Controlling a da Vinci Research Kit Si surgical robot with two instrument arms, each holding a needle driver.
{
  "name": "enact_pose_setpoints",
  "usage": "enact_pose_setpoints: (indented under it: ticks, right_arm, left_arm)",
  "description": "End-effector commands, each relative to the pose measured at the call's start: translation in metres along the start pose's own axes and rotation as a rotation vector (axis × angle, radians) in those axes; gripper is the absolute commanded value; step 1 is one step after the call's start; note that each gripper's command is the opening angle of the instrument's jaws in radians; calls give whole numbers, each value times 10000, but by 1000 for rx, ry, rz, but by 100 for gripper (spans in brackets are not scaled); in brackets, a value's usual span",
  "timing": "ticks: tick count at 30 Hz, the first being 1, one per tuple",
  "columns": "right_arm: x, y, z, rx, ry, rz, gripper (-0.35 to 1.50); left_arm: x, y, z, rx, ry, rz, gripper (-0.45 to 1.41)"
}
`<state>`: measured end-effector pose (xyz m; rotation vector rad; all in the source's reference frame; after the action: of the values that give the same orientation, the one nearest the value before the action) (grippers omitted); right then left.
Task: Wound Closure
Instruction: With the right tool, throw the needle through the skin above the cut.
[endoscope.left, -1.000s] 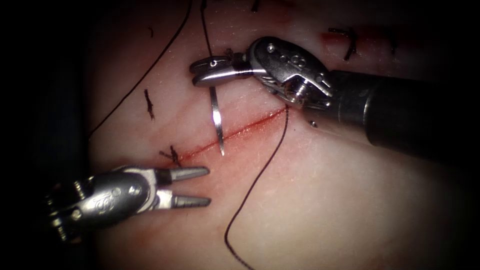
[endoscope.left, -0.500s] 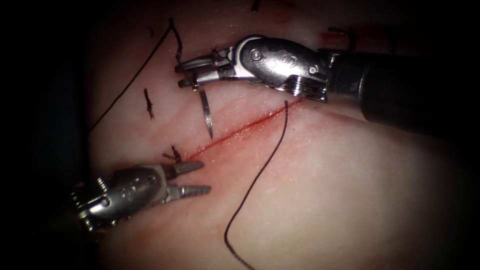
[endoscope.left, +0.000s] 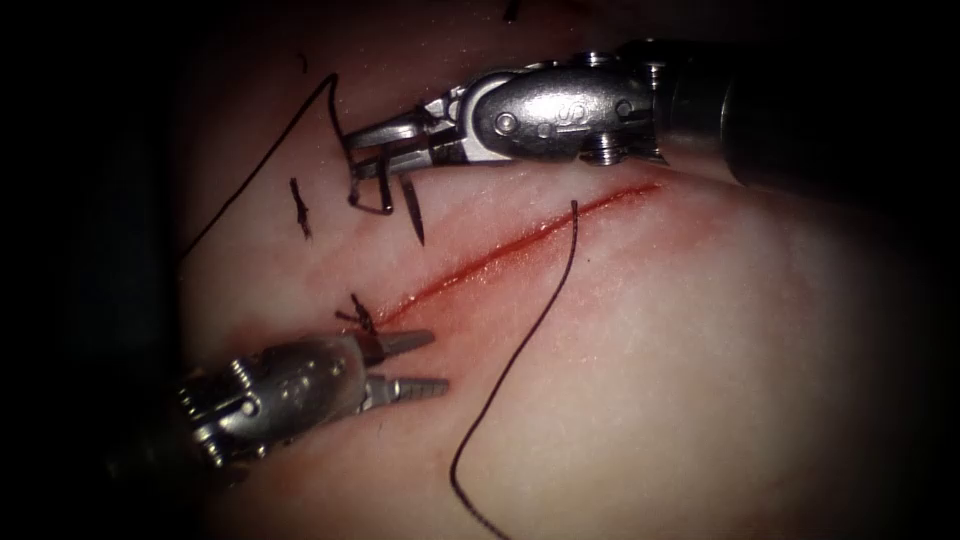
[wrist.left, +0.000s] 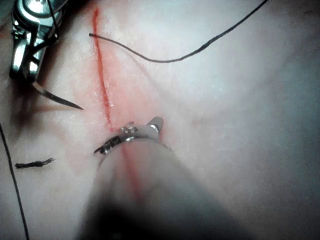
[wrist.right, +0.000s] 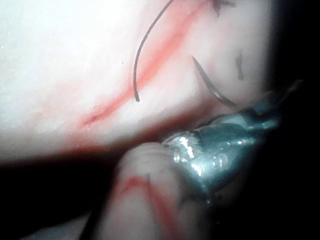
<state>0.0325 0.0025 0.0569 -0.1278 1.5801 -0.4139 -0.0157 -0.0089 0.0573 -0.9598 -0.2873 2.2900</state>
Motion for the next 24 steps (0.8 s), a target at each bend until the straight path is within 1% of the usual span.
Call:
enact_pose_setpoints:
  ticks: [1,9,16,24]
  right_arm:
    - [-5,5,7,1,-2,-12,-35]
    - [-7,-2,9,8,-3,-31,-35]
    - [2,0,12,8,1,-25,-35]
    - [-3,-23,17,60,-17,-87,-35]
  left_arm:
    - [5,-3,4,-2,2,0,48]
    - [11,-3,-3,-9,-2,-5,49]
    - [11,-4,-3,-10,-2,-5,49]
    - [13,-4,-6,-16,-3,-6,50]
